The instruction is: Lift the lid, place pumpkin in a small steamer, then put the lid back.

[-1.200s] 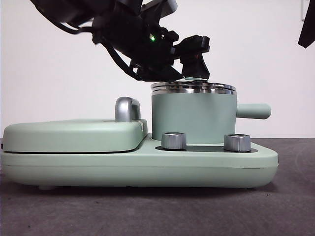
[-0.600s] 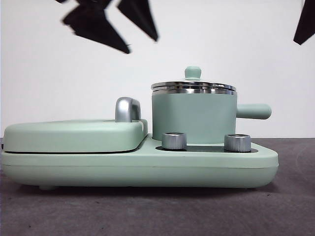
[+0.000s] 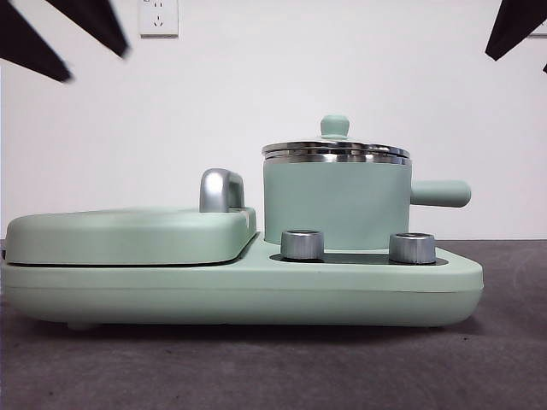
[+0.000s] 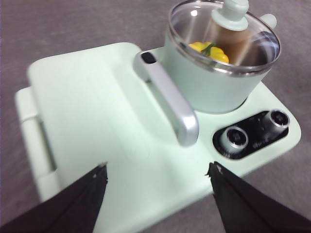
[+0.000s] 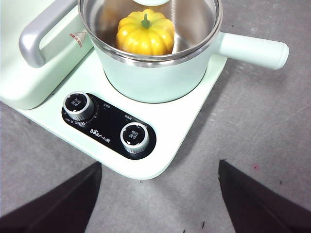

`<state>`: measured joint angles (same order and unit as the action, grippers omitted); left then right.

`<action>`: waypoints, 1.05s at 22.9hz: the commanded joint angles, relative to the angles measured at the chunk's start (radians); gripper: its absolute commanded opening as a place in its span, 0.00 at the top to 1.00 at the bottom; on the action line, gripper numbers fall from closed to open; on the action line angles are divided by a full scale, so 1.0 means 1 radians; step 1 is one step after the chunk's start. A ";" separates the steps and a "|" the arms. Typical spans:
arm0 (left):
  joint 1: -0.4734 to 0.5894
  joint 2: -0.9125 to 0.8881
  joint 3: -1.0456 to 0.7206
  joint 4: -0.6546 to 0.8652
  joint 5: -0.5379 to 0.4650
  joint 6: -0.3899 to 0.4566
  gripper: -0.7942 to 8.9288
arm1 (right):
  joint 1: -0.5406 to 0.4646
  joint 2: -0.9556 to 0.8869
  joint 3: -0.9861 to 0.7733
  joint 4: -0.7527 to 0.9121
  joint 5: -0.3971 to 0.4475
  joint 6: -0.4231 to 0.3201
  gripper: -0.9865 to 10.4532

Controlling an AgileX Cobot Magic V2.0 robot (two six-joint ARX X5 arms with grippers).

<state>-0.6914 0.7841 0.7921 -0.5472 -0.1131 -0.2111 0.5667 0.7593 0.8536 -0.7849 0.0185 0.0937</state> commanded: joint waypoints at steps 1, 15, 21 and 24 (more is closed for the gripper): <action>-0.006 -0.040 0.007 -0.044 -0.020 0.025 0.57 | 0.007 0.003 0.003 -0.002 -0.005 0.005 0.67; -0.006 -0.139 0.008 -0.059 -0.018 0.060 0.91 | 0.007 -0.005 0.003 0.033 -0.045 0.007 0.90; -0.006 -0.140 0.008 -0.059 -0.018 0.060 0.91 | 0.007 -0.005 0.003 0.052 -0.045 0.007 0.90; -0.007 -0.146 0.008 -0.061 -0.019 0.133 0.91 | 0.007 -0.005 0.003 0.052 -0.044 0.007 0.90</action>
<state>-0.6914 0.6388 0.7921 -0.6182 -0.1291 -0.1490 0.5667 0.7502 0.8536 -0.7429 -0.0261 0.0944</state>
